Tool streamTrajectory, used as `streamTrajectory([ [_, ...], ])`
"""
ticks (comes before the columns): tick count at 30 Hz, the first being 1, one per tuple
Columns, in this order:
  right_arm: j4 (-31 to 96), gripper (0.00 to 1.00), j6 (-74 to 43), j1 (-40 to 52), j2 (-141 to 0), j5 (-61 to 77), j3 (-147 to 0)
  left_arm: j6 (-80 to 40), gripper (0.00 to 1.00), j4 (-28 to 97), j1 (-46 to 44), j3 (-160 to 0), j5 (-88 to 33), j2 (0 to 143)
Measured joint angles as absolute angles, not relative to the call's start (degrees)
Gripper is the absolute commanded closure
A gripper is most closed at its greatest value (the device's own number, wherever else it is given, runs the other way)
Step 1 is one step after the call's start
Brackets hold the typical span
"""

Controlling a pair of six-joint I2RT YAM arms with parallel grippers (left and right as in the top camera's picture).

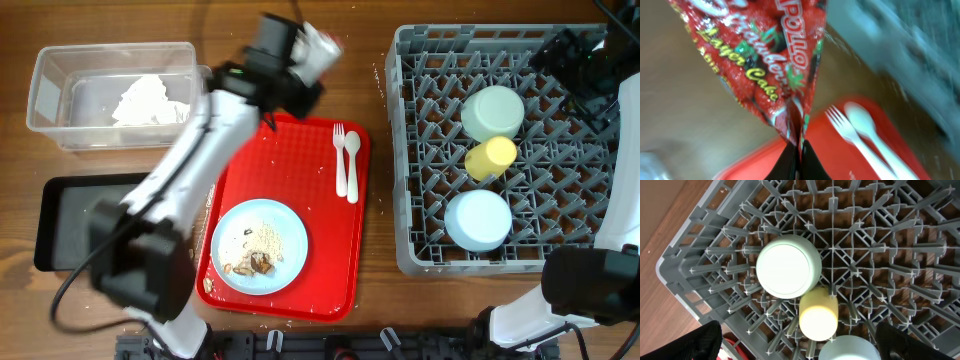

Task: Sort waste into correct bins and load items into the dishwasher rack
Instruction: 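Lift the red wrapper left and drop it into the clear bin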

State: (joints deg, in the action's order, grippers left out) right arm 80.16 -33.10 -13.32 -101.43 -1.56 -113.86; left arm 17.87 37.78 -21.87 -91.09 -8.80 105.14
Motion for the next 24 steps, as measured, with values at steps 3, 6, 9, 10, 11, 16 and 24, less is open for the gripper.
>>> streamTrajectory([
  [3,80.16,0.0,-33.1,-13.32,-101.43,-1.56,-113.86,6.66,0.96,31.09,-13.96,-91.18,-8.91,101.27],
  [6,80.16,0.0,-33.12,-13.32,-101.43,-1.58,-113.86,-6.68,0.96,29.36,-4.4,-91.22,-8.78,101.16],
  [9,80.16,0.0,-33.1,-13.32,-101.43,-1.56,-113.86,-18.83,0.96,29.36,3.73,-91.22,-8.84,101.47],
  [10,80.16,0.0,-33.1,-13.32,-101.43,-1.56,-113.86,-22.7,0.94,29.36,6.46,-91.22,-8.84,101.62],
  [11,80.16,0.0,-33.1,-13.32,-101.43,-1.56,-113.86,-25.58,0.91,29.34,8.36,-91.22,-8.82,101.84],
  [16,80.16,0.0,-33.1,-13.32,-101.43,-1.56,-113.86,-36.53,0.73,29.56,13.98,-91.22,-8.84,105.1],
  [24,80.16,0.0,-33.12,-13.32,-101.43,-1.56,-113.86,-40.42,0.76,30.92,15.51,-91.22,-8.86,106.94],
])
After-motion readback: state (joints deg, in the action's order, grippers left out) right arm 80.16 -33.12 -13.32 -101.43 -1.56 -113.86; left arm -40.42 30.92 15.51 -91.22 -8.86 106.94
